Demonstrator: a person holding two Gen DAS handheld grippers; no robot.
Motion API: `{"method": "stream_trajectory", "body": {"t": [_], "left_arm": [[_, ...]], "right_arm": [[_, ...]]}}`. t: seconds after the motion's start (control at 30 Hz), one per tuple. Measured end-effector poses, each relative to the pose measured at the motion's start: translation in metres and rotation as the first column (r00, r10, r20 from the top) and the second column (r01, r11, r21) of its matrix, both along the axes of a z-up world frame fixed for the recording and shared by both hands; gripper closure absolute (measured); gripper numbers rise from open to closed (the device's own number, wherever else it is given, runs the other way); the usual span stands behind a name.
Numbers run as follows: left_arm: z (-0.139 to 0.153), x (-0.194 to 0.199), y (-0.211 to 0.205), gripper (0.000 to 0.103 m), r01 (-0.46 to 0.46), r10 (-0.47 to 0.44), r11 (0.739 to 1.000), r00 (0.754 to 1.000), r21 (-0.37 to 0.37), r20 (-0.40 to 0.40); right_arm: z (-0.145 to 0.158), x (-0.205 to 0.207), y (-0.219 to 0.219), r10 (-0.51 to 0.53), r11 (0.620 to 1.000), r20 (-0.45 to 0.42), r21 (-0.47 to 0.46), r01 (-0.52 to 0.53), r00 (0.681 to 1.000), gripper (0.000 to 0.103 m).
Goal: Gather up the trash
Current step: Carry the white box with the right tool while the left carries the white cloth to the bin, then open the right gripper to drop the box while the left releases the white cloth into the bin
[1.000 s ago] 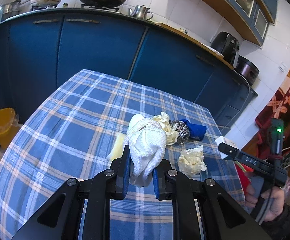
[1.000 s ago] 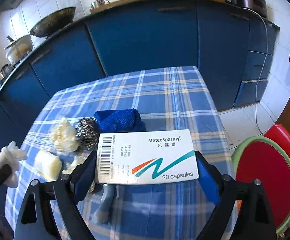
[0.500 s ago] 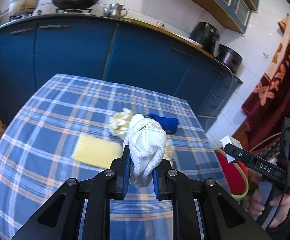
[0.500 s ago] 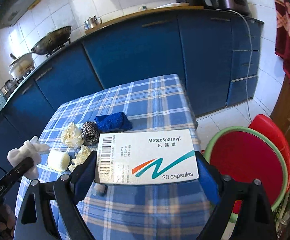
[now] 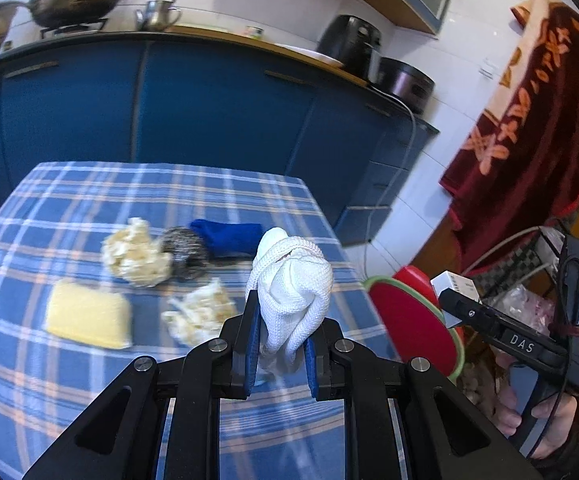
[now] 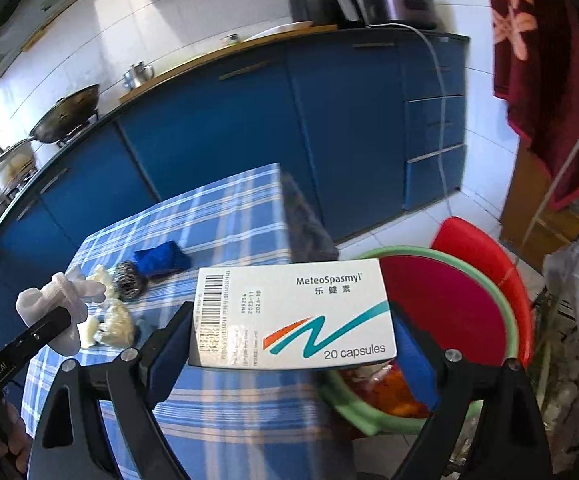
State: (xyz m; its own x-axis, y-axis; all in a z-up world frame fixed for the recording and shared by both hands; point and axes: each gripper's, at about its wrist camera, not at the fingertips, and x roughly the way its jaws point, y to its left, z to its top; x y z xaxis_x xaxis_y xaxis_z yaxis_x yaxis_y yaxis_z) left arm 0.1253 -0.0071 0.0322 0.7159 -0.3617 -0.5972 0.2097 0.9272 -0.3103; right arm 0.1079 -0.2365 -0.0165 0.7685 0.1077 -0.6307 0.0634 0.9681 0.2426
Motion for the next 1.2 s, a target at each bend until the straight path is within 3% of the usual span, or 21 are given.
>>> {"method": "stream_trajectory", "body": {"t": [0.3,0.93,1.1,1.2], "left_arm": [[-0.002,0.012,-0.050,0.084,0.099,-0.099,0.995,0.995,0.017,-0.013],[-0.025,0.040,-0.133,0.084,0.227,-0.221,0.972,0.971,0.062,-0.085],[-0.033,0.046,-0.146,0.084,0.247,-0.238,0.966,0.965,0.073,-0.106],[-0.037,0.048,-0.154,0.084,0.256,-0.246,0.964,0.962,0.079,-0.118]], "right_arm": [[-0.011,-0.007,-0.037,-0.083,0.996,-0.009,-0.013,0.083,0.997,0.011],[-0.072,0.006,-0.096,-0.179,0.984,-0.132,-0.004,0.180,0.975,0.010],[-0.079,0.008,-0.104,-0.173,0.984,-0.135,0.020,0.178,0.976,0.000],[-0.080,0.008,-0.108,-0.171,0.984,-0.131,0.024,0.176,0.977,0.000]]}}
